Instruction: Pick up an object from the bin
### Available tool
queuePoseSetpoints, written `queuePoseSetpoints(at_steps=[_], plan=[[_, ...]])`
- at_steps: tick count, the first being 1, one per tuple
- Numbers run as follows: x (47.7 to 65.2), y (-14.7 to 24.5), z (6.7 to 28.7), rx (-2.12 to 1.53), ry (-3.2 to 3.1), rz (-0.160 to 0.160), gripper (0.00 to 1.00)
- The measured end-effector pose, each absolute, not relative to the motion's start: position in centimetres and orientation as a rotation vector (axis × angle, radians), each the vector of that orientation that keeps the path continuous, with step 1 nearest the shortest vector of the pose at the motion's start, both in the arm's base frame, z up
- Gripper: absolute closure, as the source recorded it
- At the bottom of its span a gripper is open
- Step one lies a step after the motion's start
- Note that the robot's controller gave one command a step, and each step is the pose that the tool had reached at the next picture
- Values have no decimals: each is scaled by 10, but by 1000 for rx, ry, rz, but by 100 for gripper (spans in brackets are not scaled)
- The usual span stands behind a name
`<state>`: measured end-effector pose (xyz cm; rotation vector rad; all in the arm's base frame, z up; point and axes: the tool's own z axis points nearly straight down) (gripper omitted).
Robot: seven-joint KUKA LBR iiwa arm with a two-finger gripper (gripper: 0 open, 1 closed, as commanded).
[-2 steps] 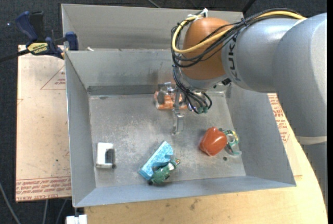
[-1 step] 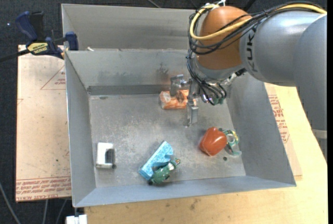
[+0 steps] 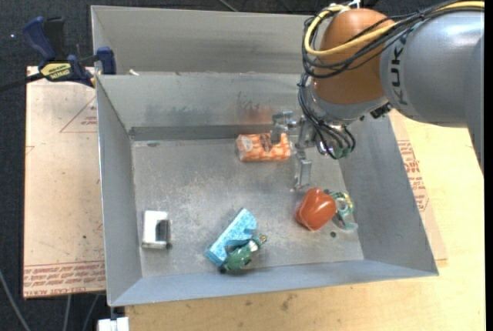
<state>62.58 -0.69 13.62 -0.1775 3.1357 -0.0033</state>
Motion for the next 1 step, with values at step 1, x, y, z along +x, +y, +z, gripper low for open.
queuePoseSetpoints(at_steps=[1], plan=[[643,5,116,-225,3122,0,0]])
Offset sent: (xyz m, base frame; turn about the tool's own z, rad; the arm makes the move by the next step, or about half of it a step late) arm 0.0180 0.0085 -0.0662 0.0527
